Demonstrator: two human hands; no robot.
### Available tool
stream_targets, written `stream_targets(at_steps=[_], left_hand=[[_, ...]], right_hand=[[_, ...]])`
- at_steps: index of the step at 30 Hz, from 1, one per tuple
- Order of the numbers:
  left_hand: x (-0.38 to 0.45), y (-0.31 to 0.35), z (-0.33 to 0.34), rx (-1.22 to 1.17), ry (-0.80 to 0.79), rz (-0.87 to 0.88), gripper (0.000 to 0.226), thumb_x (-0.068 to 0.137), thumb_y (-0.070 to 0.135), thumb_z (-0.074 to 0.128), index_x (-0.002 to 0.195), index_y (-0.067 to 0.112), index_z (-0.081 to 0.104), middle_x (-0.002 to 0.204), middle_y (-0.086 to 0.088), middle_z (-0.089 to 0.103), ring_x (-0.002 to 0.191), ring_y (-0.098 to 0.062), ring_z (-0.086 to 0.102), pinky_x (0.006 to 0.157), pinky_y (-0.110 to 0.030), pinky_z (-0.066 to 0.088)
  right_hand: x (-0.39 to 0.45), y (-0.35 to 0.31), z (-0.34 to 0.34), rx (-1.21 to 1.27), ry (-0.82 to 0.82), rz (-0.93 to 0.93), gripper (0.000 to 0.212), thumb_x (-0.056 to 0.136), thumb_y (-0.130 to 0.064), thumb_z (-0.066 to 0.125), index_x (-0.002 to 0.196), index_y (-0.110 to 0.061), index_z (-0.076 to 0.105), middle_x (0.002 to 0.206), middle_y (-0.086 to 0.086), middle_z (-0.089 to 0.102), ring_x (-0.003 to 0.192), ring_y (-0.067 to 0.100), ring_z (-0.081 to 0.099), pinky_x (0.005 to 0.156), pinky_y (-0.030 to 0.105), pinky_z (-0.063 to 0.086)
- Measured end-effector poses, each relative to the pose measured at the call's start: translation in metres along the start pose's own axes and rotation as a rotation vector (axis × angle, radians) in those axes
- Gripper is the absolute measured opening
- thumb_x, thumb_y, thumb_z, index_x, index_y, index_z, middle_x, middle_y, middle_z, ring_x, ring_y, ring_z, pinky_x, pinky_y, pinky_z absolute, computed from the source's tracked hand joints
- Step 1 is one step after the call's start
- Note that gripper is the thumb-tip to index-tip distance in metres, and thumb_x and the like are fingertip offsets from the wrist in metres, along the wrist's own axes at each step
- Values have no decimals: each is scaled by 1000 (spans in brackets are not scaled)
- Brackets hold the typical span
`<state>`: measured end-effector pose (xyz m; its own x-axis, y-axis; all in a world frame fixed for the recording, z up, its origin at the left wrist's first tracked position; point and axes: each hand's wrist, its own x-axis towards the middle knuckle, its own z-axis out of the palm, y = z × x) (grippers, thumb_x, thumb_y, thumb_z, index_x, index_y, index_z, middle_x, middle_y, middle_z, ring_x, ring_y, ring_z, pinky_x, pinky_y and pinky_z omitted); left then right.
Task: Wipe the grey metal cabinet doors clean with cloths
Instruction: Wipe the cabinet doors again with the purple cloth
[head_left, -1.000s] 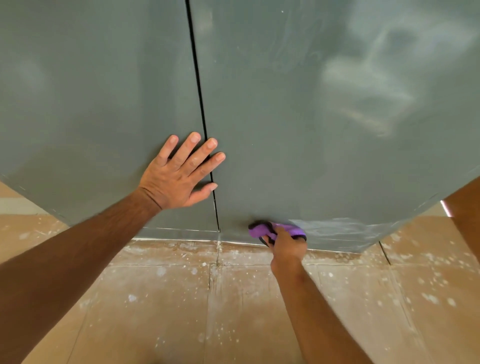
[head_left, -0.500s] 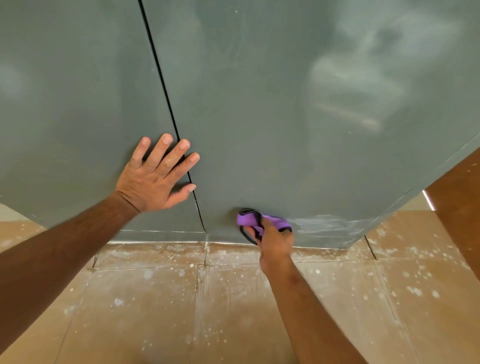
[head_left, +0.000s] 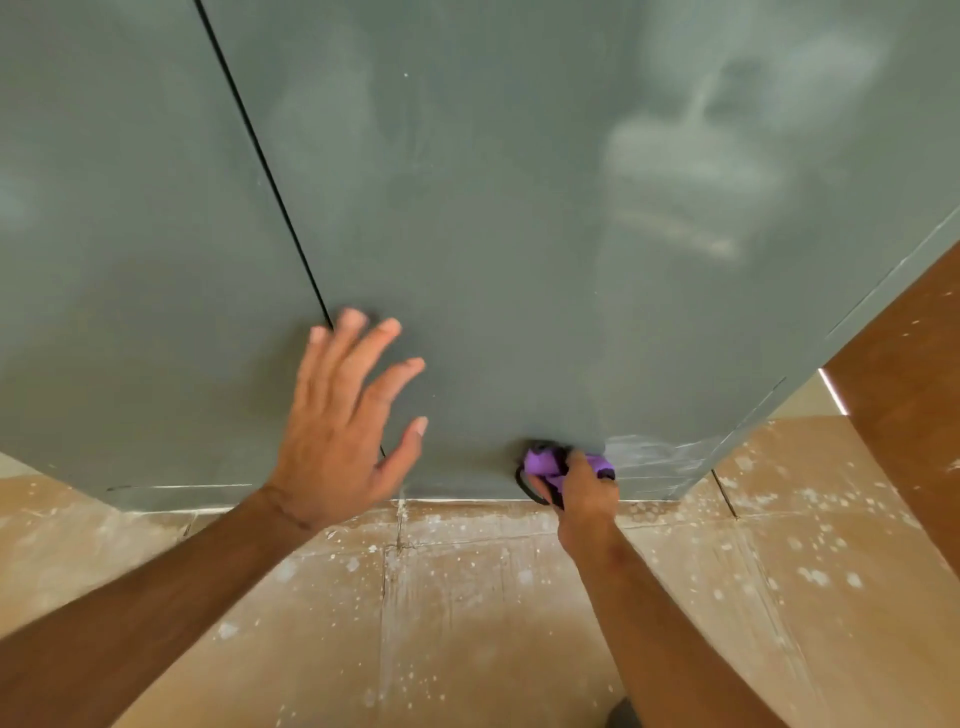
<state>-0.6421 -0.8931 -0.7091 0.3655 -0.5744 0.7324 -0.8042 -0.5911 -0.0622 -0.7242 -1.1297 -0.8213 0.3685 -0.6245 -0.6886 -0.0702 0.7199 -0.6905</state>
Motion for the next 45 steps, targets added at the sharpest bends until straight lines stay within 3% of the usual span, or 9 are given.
stream_targets(at_steps=[9, 14, 20, 24, 26, 31, 36, 39, 45], left_hand=[[62, 50, 37, 18, -157, 308, 44, 95, 22, 64, 137, 9, 65, 159, -15, 46, 153, -36, 34, 128, -51, 20], [69, 34, 60, 297, -44, 493, 65, 101, 36, 54, 160, 15, 37, 169, -6, 30, 156, -28, 26, 130, -44, 13], [66, 28, 73, 417, 20, 555, 70, 100, 44, 54, 162, 17, 35, 169, -5, 29, 155, -29, 26, 130, -45, 13], [68, 27, 74, 459, 51, 567, 70, 99, 45, 53, 161, 18, 36, 169, -5, 29, 157, -31, 19, 131, -46, 10], [67, 29, 76, 445, 60, 554, 71, 97, 45, 55, 161, 18, 37, 169, -5, 28, 159, -31, 14, 131, -47, 10], [67, 28, 77, 439, 58, 566, 72, 95, 45, 56, 160, 18, 39, 169, -4, 27, 158, -30, 18, 130, -47, 10], [68, 27, 78, 448, 87, 574, 73, 96, 45, 55, 160, 18, 38, 168, -7, 28, 160, -31, 14, 130, -48, 11], [65, 27, 79, 448, 70, 574, 73, 97, 45, 54, 161, 17, 36, 170, -7, 25, 161, -31, 9, 130, -48, 11], [66, 26, 80, 448, 77, 585, 71, 97, 45, 53, 160, 18, 38, 168, -5, 27, 157, -32, 19, 130, -48, 11]], right_hand=[[-11, 18, 3, -197, -49, -225, 18, 98, -7, 63, 114, -8, 57, 97, 6, 71, 80, 23, 73, 73, 42, 65], [57, -44, -41, -94, 407, -290, 37, 102, -13, 54, 136, 0, 52, 132, 20, 63, 118, 38, 64, 102, 37, 51], [40, -3, -28, -286, 130, -330, 31, 105, -10, 48, 135, -9, 39, 129, 23, 59, 103, 38, 64, 82, 43, 57], [100, -50, -54, -77, 415, -258, 29, 97, 4, 48, 122, -9, 53, 119, 9, 63, 95, 32, 66, 52, 20, 55], [92, -56, -53, -224, 533, -435, 40, 94, 3, 48, 133, -1, 47, 129, 24, 56, 109, 41, 62, 80, 40, 58], [30, 31, -30, -595, 52, -766, 42, 93, 10, 50, 134, 10, 41, 135, 31, 38, 110, 37, 46, 107, 40, 36], [94, -48, -65, -472, 362, -388, 70, 96, 2, 48, 157, 7, 14, 158, 32, 23, 137, 50, 38, 116, 46, 31], [91, -69, -60, -425, 476, -707, 56, 89, 3, 45, 142, 11, 33, 148, 37, 31, 125, 52, 42, 111, 45, 33], [88, 19, -82, -915, 42, -802, 20, 91, 3, 63, 109, 7, 56, 142, 32, 37, 112, 40, 53, 110, 45, 42]])
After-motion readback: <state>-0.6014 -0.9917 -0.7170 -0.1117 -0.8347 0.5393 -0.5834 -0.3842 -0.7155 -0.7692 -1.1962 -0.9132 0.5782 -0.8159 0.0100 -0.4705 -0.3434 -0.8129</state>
